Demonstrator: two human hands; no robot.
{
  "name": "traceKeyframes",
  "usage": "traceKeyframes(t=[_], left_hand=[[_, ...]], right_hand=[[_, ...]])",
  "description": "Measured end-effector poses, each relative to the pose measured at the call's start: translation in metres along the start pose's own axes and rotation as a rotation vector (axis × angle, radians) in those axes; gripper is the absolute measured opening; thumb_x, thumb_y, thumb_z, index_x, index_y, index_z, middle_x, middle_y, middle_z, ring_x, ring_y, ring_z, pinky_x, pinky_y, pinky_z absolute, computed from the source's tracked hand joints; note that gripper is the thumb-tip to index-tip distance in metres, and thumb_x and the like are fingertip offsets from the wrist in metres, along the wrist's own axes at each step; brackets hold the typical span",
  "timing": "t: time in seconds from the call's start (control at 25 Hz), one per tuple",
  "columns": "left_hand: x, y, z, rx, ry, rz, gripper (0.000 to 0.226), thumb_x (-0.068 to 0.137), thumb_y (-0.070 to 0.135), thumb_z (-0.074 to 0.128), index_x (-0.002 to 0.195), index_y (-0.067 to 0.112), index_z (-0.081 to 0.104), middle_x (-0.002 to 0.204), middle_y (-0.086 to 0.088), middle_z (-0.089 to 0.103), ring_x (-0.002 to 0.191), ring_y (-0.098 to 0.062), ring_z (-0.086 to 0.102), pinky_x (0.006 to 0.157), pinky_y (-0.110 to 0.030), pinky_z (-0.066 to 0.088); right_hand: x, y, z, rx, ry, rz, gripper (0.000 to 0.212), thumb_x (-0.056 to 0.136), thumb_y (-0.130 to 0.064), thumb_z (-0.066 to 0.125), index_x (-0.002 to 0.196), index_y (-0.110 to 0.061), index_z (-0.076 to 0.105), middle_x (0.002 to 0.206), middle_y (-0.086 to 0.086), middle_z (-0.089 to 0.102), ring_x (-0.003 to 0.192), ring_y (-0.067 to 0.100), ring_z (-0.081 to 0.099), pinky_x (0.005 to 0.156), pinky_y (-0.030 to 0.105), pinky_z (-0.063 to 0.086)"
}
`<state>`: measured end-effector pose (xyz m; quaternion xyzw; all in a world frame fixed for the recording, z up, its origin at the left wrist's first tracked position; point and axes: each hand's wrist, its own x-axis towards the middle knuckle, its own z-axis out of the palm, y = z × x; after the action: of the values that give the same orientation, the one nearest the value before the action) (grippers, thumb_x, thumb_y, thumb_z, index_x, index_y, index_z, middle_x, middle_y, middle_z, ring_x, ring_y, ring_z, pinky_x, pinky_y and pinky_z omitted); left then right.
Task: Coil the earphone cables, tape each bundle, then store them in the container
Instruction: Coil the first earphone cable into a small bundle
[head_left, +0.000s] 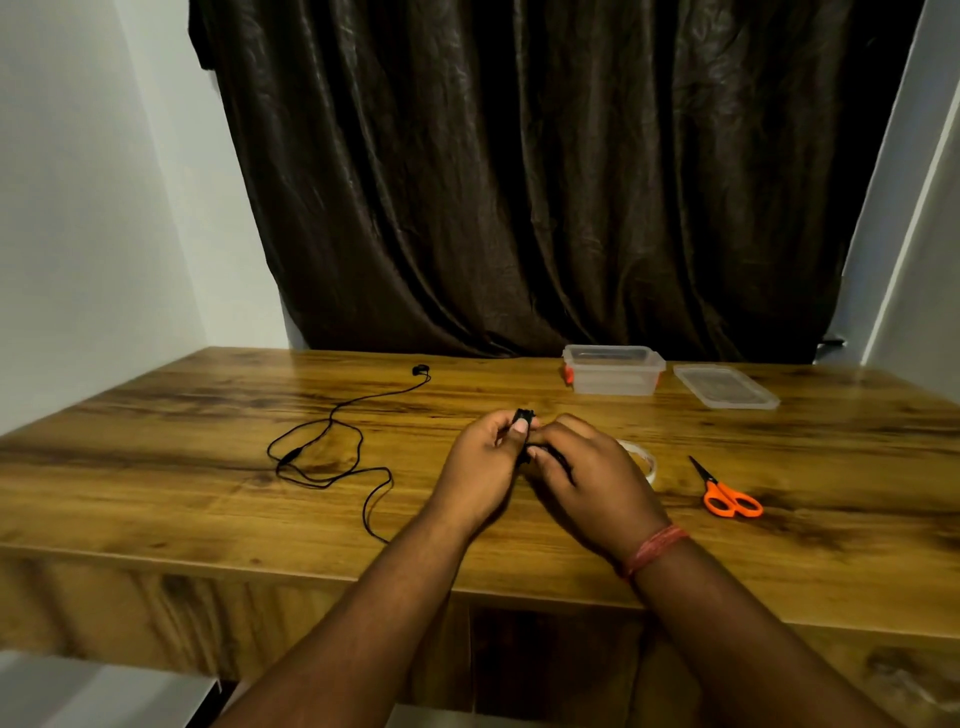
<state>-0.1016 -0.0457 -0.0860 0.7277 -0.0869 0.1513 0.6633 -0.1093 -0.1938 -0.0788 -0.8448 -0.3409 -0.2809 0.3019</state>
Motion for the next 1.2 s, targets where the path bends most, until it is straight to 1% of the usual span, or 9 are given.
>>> traceKeyframes(t=[0.08, 0.12, 0.28, 0.4, 0.6, 0.76, 0.92, 1.04, 1.2], left_hand=[[0.000, -0.004, 0.001, 0.003, -0.091, -0.037, 0.024, 0.100, 0.021, 0.049, 0.092, 0.021, 0.071, 0.087, -0.002, 0.073, 0.086, -0.020, 0.068, 0.087, -0.043, 0.051], [-0.001, -0.005, 0.001, -0.026, -0.128, -0.060, 0.025, 0.099, 0.021, 0.048, 0.088, 0.021, 0.071, 0.081, -0.004, 0.071, 0.080, -0.021, 0.066, 0.085, -0.044, 0.051], [-0.004, 0.003, 0.003, -0.263, -0.230, -0.138, 0.028, 0.101, 0.014, 0.043, 0.090, 0.007, 0.067, 0.073, -0.009, 0.064, 0.064, -0.020, 0.057, 0.066, -0.032, 0.049], [-0.005, 0.010, 0.002, -0.336, -0.273, -0.161, 0.025, 0.100, 0.007, 0.042, 0.089, 0.003, 0.064, 0.073, -0.010, 0.065, 0.060, -0.019, 0.058, 0.064, -0.030, 0.051], [-0.009, 0.014, -0.001, -0.380, -0.342, -0.179, 0.022, 0.097, 0.003, 0.046, 0.084, 0.004, 0.063, 0.073, -0.008, 0.064, 0.059, -0.014, 0.056, 0.064, -0.028, 0.053], [-0.010, 0.016, -0.001, -0.406, -0.364, -0.197, 0.020, 0.098, 0.003, 0.045, 0.087, 0.002, 0.062, 0.076, -0.011, 0.064, 0.061, -0.016, 0.059, 0.066, -0.031, 0.053], [-0.010, 0.016, -0.001, -0.434, -0.378, -0.216, 0.019, 0.098, 0.004, 0.045, 0.089, 0.001, 0.062, 0.080, -0.014, 0.064, 0.063, -0.018, 0.060, 0.067, -0.033, 0.053], [-0.011, 0.017, -0.003, -0.463, -0.389, -0.248, 0.020, 0.098, 0.004, 0.046, 0.088, 0.001, 0.063, 0.080, -0.013, 0.064, 0.061, -0.014, 0.057, 0.065, -0.029, 0.053], [-0.010, 0.022, -0.003, -0.519, -0.351, -0.274, 0.021, 0.097, 0.003, 0.044, 0.086, 0.000, 0.062, 0.074, -0.010, 0.064, 0.055, -0.011, 0.051, 0.058, -0.025, 0.052]], right_hand=[[0.001, 0.002, -0.002, 0.039, 0.068, 0.048, 0.009, 0.095, -0.019, 0.059, 0.103, -0.022, 0.064, 0.097, -0.014, 0.053, 0.087, 0.000, 0.051, 0.072, 0.012, 0.040], [0.001, 0.003, -0.003, 0.057, 0.098, 0.065, 0.008, 0.094, -0.017, 0.061, 0.101, -0.021, 0.064, 0.097, -0.014, 0.051, 0.087, 0.000, 0.051, 0.072, 0.010, 0.040], [0.002, 0.008, -0.005, 0.110, 0.172, 0.103, 0.012, 0.091, -0.013, 0.065, 0.102, -0.020, 0.065, 0.100, -0.013, 0.052, 0.093, -0.001, 0.054, 0.074, 0.009, 0.042], [0.003, 0.010, -0.005, 0.192, 0.202, 0.159, 0.014, 0.092, -0.014, 0.065, 0.104, -0.021, 0.068, 0.100, -0.013, 0.057, 0.096, 0.000, 0.056, 0.077, 0.010, 0.042], [0.004, 0.008, -0.006, 0.337, 0.215, 0.232, 0.009, 0.091, -0.014, 0.064, 0.095, -0.021, 0.069, 0.091, -0.012, 0.063, 0.088, 0.001, 0.060, 0.076, 0.016, 0.047], [0.003, 0.006, -0.006, 0.553, 0.144, 0.329, 0.013, 0.095, -0.014, 0.060, 0.092, -0.026, 0.065, 0.076, -0.001, 0.068, 0.072, 0.013, 0.067, 0.070, 0.034, 0.057], [0.005, 0.011, -0.003, 0.626, 0.125, 0.344, 0.016, 0.096, -0.016, 0.060, 0.096, -0.031, 0.066, 0.078, 0.001, 0.068, 0.076, 0.019, 0.067, 0.075, 0.048, 0.058], [0.004, 0.010, -0.003, 0.642, 0.092, 0.338, 0.019, 0.097, -0.014, 0.057, 0.096, -0.029, 0.068, 0.084, 0.000, 0.069, 0.082, 0.021, 0.068, 0.079, 0.049, 0.057], [0.005, 0.011, -0.004, 0.567, 0.070, 0.283, 0.018, 0.097, -0.016, 0.057, 0.096, -0.030, 0.069, 0.094, -0.006, 0.069, 0.092, 0.014, 0.066, 0.085, 0.041, 0.055]])
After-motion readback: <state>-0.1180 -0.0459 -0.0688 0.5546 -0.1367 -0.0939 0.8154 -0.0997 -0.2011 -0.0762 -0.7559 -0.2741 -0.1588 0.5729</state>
